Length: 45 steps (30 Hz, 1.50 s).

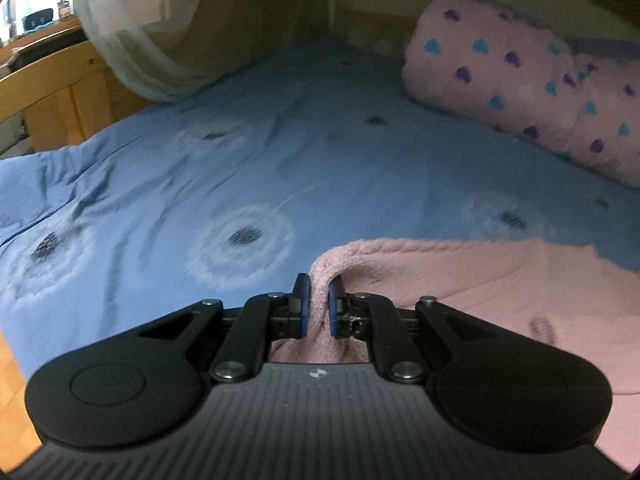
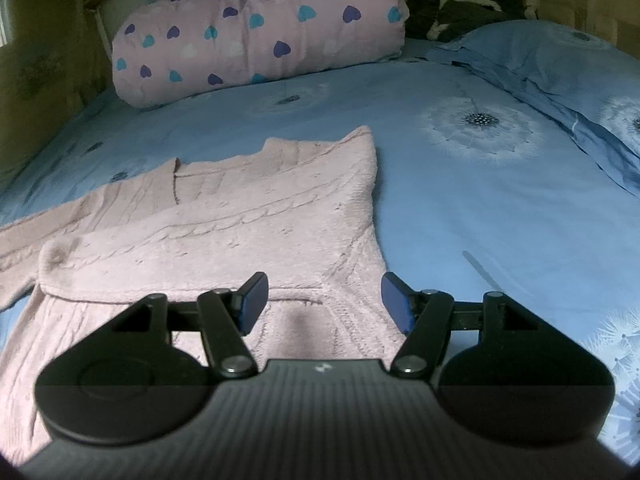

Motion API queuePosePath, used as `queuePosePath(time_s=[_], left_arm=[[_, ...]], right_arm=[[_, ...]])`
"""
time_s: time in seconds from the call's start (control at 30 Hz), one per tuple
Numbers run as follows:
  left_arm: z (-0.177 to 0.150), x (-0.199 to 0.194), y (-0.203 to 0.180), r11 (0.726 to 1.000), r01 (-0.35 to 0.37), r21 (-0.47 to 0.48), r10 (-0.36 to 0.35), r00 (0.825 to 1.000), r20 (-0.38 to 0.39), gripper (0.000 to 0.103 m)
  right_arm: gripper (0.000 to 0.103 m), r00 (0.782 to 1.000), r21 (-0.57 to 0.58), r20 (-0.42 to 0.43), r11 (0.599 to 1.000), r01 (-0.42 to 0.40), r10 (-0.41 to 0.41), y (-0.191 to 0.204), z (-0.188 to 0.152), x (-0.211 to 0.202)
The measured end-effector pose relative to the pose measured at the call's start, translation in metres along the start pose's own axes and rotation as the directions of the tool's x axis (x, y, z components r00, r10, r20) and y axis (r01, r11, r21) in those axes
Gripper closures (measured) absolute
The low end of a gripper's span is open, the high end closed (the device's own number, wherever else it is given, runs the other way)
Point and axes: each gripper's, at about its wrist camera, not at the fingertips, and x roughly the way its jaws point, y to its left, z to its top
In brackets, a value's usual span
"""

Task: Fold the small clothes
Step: 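Lift the held sleeve and lay it across the cardigan body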

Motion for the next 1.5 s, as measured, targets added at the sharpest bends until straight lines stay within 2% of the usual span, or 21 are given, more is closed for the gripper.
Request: queuePosePath(time_s=[0.13,0.27,0.4,0.5,0.63,0.8,0.9,1.07,1.17,1.23,1.3,1.37,1.4,1.5], left_arm=[[0.007,-0.017,-0.014,0.992,0.116,-0.045,-0.115,0.993,0.016,0.092],[0.012,-0.043,-0.046,0.976,0.216,-0.036,-0.214,0.975,0.057,0.092],[0.018,-0.067,-0.084,0.943,0.331,-0.031,-0.328,0.941,0.087,0.092],[0.018,-0.081,-0.119,0.918,0.396,0.006,-0.395,0.914,0.097,0.092],[0.006,-0.084,-0.174,0.883,0.465,0.066,-0.468,0.882,0.05,0.092],[-0.025,-0.062,-0.24,0.854,0.506,0.122,-0.503,0.863,-0.055,0.092],[-0.047,-0.044,-0.275,0.847,0.504,0.167,-0.492,0.863,-0.111,0.092],[-0.075,-0.014,-0.305,0.841,0.505,0.193,-0.478,0.862,-0.171,0.091],[-0.083,-0.004,-0.314,0.844,0.484,0.231,-0.454,0.874,-0.174,0.09],[-0.085,-0.001,-0.316,0.845,0.474,0.246,-0.44,0.879,-0.183,0.083],[-0.084,-0.002,-0.313,0.843,0.477,0.25,-0.441,0.877,-0.189,0.063],[-0.083,-0.006,-0.308,0.845,0.472,0.252,-0.439,0.881,-0.178,0.045],[-0.082,-0.009,-0.304,0.846,0.467,0.257,-0.438,0.884,-0.165,0.04],[-0.078,-0.017,-0.292,0.855,0.446,0.266,-0.423,0.895,-0.144,0.036]], right_arm=[[0.038,1.0,-0.004,0.0,1.0,-0.004,0.004,0.001,0.0,0.0],[0.038,1.0,-0.005,0.004,1.0,-0.01,0.01,0.001,0.0,-0.002],[0.038,1.0,-0.001,0.009,1.0,-0.014,0.014,0.001,0.001,-0.003],[0.038,1.0,-0.001,0.014,1.0,-0.02,0.02,0.0,0.001,-0.005],[0.038,0.999,0.002,0.02,1.0,-0.025,0.025,0.0,0.002,-0.008],[0.038,0.999,0.014,0.033,0.999,-0.031,0.03,-0.002,0.003,-0.011],[0.038,0.999,0.021,0.038,0.999,-0.032,0.032,-0.003,0.004,-0.013],[0.038,0.999,0.022,0.039,0.999,-0.035,0.034,-0.002,0.005,-0.013],[0.038,0.999,0.014,0.038,0.999,-0.038,0.038,-0.001,0.004,-0.013],[0.038,0.999,0.005,0.034,0.999,-0.04,0.04,0.0,0.004,-0.013],[0.038,0.999,-0.005,0.029,0.999,-0.042,0.043,0.002,0.003,-0.012],[0.038,0.999,-0.013,0.024,0.999,-0.044,0.044,0.004,0.003,-0.011],[0.038,0.999,-0.018,0.022,0.999,-0.045,0.045,0.006,0.002,-0.01],[0.038,0.999,-0.033,0.017,0.998,-0.047,0.048,0.01,0.0,-0.009]])
